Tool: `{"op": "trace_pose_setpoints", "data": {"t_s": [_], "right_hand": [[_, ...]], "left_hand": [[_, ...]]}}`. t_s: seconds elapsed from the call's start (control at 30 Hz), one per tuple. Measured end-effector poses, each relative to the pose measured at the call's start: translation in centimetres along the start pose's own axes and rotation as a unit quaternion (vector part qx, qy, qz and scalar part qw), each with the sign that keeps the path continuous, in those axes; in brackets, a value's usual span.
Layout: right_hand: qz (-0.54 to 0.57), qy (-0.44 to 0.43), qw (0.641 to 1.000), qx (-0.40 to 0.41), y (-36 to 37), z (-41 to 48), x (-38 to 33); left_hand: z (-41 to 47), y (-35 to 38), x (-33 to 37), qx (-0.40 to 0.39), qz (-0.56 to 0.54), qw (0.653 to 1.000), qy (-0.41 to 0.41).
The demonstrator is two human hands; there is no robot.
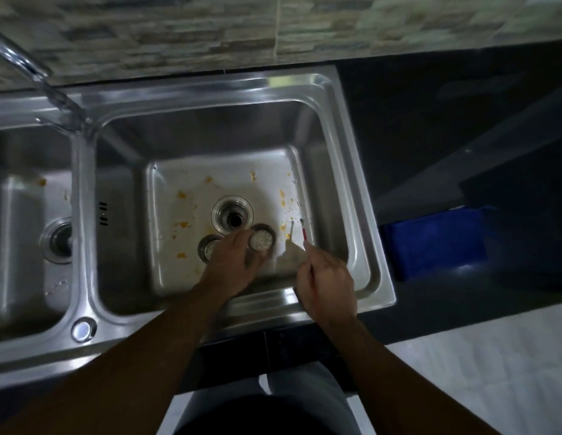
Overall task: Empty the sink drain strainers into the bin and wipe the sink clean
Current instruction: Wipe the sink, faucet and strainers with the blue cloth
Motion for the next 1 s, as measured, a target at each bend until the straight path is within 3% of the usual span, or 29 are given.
{"op": "trace_pose_setpoints", "data": {"t_s": [0.17,0.3,0.43,0.77,1.0], "right_hand": [[0.096,-0.028,0.995,0.015,-3.1,4.3,-0.2],[-0.002,-0.079,0.995,0.067,-8.0,9.7,1.1],[-0.105,-0.094,0.989,0.05,-10.8,13.5,3.7],[-0.265,-0.138,0.943,-0.147,-8.3,18.2,11.3],[-0.326,-0.135,0.92,-0.17,-6.9,18.8,12.4]], "left_hand": [[-3.6,0.4,3.8,-0.006,0.032,0.999,0.006],[-5.1,3.0,6.6,-0.032,0.039,0.999,0.013],[-4.6,3.9,6.1,-0.04,0.059,0.997,-0.004],[-3.5,4.6,4.7,-0.064,0.061,0.995,-0.043],[-3.5,5.1,4.6,-0.086,0.082,0.992,-0.048]]}}
Point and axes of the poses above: each hand's wrist, its own z-axis towards the middle knuckle, its own y-axis out of the palm, x = y × z, the point moved 10 cm from there along z, towards the middle knuckle, and after that the axes turned 5 degrees about -y, right-handed, at the moved point
